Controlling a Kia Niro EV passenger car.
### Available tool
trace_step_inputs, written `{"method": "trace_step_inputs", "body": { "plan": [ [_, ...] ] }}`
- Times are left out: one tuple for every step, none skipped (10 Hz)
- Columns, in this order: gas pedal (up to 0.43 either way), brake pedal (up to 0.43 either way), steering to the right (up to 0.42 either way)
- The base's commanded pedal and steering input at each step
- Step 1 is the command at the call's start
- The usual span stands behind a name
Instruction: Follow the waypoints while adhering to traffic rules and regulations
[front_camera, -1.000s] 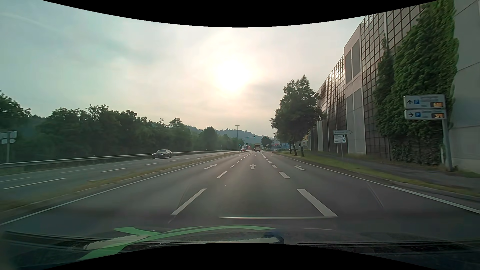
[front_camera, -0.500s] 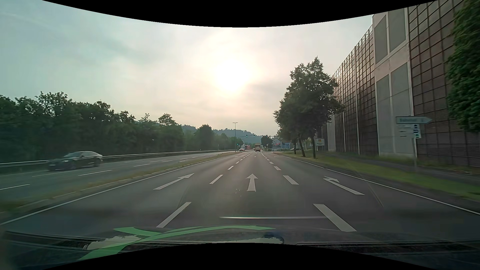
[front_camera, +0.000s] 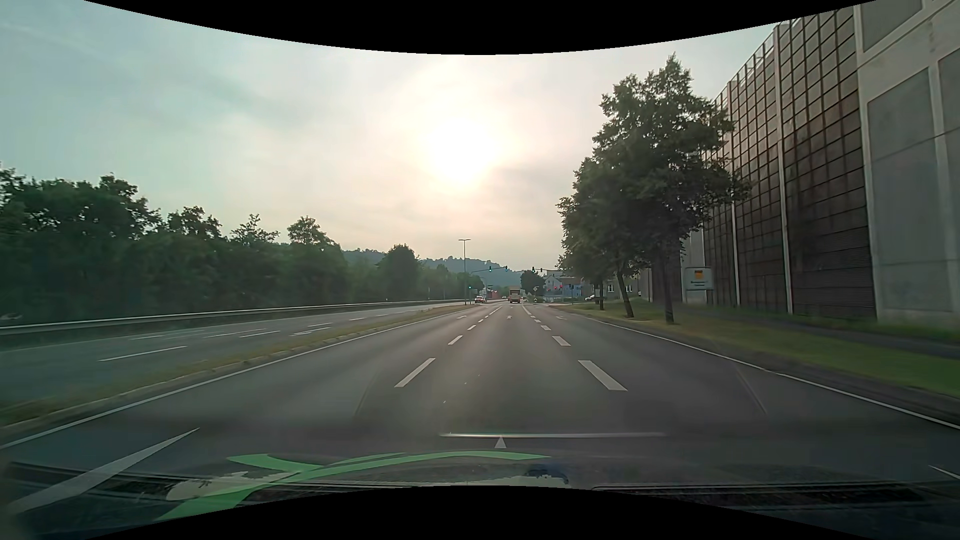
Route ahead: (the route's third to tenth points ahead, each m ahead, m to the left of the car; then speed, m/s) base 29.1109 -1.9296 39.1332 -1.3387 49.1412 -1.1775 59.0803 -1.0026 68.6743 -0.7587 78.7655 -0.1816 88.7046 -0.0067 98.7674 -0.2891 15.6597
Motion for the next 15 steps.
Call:
{"method": "trace_step_inputs", "body": {
  "plan": [
    [0.110,0.000,0.001],
    [0.110,0.000,0.001],
    [0.110,0.000,0.001],
    [0.110,0.000,0.001],
    [0.118,0.000,0.001],
    [0.118,0.000,0.001],
    [0.118,0.000,0.001],
    [0.000,0.000,0.000],
    [0.000,0.000,0.000],
    [0.000,0.000,0.000],
    [0.000,0.000,0.000],
    [0.000,0.061,0.001],
    [0.000,0.061,0.000],
    [0.000,0.098,0.001],
    [0.000,0.171,0.001]
  ]
}}
